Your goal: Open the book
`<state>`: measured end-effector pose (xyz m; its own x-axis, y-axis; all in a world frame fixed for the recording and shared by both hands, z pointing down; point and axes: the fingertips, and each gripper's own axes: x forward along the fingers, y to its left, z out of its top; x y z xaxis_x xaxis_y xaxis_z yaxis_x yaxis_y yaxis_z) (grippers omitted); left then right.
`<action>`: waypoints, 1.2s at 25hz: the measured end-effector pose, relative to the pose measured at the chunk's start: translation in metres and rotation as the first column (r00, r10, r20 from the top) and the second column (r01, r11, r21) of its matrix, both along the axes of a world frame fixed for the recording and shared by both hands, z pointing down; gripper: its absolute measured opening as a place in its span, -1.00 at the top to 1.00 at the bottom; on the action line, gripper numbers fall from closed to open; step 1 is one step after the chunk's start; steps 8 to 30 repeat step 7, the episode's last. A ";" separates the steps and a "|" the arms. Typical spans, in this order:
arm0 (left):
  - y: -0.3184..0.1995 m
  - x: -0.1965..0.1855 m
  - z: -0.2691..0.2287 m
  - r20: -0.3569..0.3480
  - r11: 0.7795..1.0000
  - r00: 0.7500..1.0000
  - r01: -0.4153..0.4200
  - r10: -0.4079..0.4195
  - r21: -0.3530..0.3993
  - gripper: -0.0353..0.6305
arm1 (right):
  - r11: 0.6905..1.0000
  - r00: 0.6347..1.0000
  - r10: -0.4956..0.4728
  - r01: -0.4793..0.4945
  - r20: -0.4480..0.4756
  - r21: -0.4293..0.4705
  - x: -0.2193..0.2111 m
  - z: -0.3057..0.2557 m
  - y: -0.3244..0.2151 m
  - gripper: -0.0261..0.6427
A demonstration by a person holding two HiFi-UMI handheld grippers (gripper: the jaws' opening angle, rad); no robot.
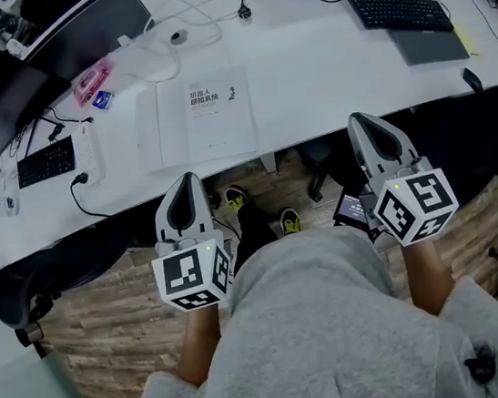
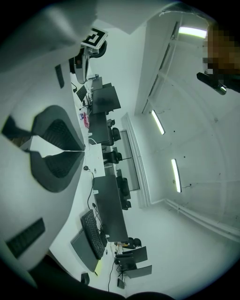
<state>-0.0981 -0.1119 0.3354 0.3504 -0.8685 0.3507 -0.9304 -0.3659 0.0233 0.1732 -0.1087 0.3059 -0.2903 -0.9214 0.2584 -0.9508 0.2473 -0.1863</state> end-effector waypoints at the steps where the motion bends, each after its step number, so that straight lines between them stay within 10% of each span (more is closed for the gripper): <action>1: -0.002 0.001 0.000 0.002 1.000 1.000 -0.003 0.003 0.000 0.86 | 1.000 1.000 0.002 -0.002 0.002 0.001 0.001 0.000 -0.001 0.84; 30: -0.013 0.012 0.001 -0.007 1.000 1.000 -0.009 0.009 -0.007 0.86 | 1.000 1.000 0.005 -0.005 0.021 0.002 0.008 0.001 -0.010 0.84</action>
